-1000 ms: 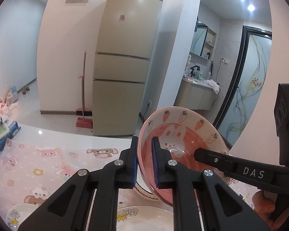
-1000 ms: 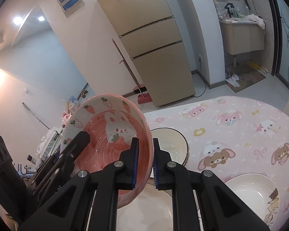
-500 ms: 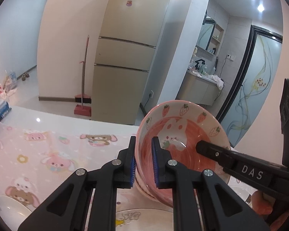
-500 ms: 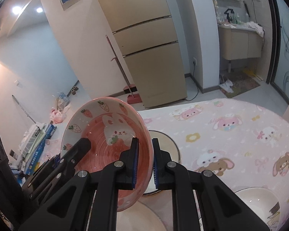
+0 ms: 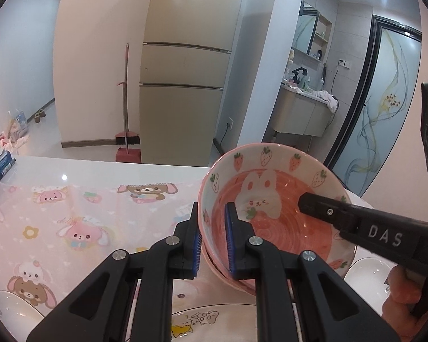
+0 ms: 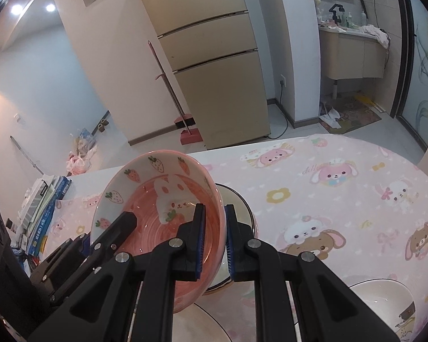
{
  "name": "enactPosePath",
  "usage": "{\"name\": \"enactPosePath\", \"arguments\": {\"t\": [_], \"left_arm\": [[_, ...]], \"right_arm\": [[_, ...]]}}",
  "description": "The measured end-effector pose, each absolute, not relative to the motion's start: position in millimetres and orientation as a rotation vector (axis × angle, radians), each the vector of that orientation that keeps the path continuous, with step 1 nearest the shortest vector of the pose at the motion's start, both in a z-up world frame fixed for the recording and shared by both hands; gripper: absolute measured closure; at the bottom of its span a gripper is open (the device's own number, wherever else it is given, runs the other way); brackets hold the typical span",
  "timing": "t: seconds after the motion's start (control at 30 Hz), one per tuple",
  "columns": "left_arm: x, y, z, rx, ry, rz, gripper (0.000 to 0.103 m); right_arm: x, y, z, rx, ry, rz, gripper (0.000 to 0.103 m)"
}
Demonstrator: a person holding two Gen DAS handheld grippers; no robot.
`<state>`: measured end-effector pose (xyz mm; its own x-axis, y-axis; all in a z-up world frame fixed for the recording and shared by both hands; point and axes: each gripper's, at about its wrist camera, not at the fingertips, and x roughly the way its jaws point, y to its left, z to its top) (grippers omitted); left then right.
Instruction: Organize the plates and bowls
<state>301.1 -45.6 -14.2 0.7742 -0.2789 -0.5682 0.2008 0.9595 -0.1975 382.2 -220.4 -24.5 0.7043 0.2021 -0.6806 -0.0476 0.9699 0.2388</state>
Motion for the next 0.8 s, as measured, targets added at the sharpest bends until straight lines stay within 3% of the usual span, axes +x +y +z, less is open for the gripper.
{"name": "enactPosePath", "arguments": {"t": [0.8], "left_arm": [[313,-62,-35,-0.046,0.711,-0.232,0.088]], "right_arm": [[389,-227,-28,0.159,0.863,0.130,0.089]]}}
